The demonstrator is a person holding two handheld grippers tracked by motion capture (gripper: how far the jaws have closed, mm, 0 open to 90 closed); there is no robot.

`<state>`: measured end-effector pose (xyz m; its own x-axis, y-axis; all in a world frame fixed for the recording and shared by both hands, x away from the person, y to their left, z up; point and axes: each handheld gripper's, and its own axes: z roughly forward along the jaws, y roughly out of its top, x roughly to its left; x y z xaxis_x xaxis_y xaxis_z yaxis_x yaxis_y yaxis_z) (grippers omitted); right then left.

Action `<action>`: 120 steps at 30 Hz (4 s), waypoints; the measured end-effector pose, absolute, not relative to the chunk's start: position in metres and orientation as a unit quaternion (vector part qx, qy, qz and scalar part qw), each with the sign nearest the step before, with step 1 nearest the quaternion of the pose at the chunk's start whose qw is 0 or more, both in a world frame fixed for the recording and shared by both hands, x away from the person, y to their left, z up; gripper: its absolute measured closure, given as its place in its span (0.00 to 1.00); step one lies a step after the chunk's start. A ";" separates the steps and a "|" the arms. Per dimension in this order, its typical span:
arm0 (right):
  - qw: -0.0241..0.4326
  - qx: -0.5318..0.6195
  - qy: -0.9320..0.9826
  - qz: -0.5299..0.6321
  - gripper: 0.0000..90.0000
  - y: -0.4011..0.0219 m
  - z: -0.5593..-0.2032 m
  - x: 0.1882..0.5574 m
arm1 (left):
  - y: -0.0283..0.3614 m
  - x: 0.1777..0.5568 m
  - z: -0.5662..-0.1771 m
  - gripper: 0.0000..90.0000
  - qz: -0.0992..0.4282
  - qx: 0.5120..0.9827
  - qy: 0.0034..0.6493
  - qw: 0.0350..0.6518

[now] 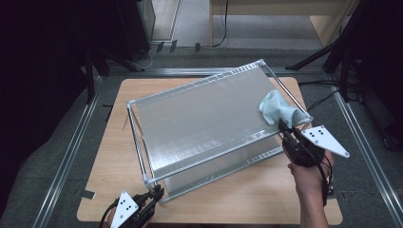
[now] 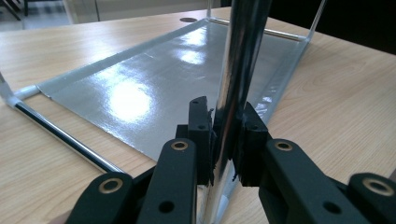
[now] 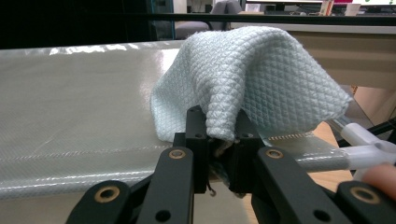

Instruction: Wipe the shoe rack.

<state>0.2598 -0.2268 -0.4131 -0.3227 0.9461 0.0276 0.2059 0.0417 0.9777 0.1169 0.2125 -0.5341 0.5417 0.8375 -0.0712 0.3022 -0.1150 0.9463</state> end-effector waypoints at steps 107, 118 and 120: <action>0.201 0.513 0.762 0.340 0.59 -0.260 -0.527 0.287 | 0.184 0.125 -0.537 0.88 0.208 0.736 0.356 0.537; 0.283 0.504 0.688 0.439 0.35 -0.238 -0.502 0.276 | 0.187 0.124 -0.537 0.88 0.211 0.734 0.362 0.535; 0.275 0.494 0.699 0.438 0.35 -0.227 -0.504 0.277 | 0.187 0.123 -0.537 0.88 0.211 0.733 0.363 0.535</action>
<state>0.2769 -0.2267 -0.5038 -0.3603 0.9316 0.0485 0.4508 0.1284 0.8833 0.1233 0.1871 -0.5375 0.6471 0.7582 -0.0795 0.3068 -0.1636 0.9376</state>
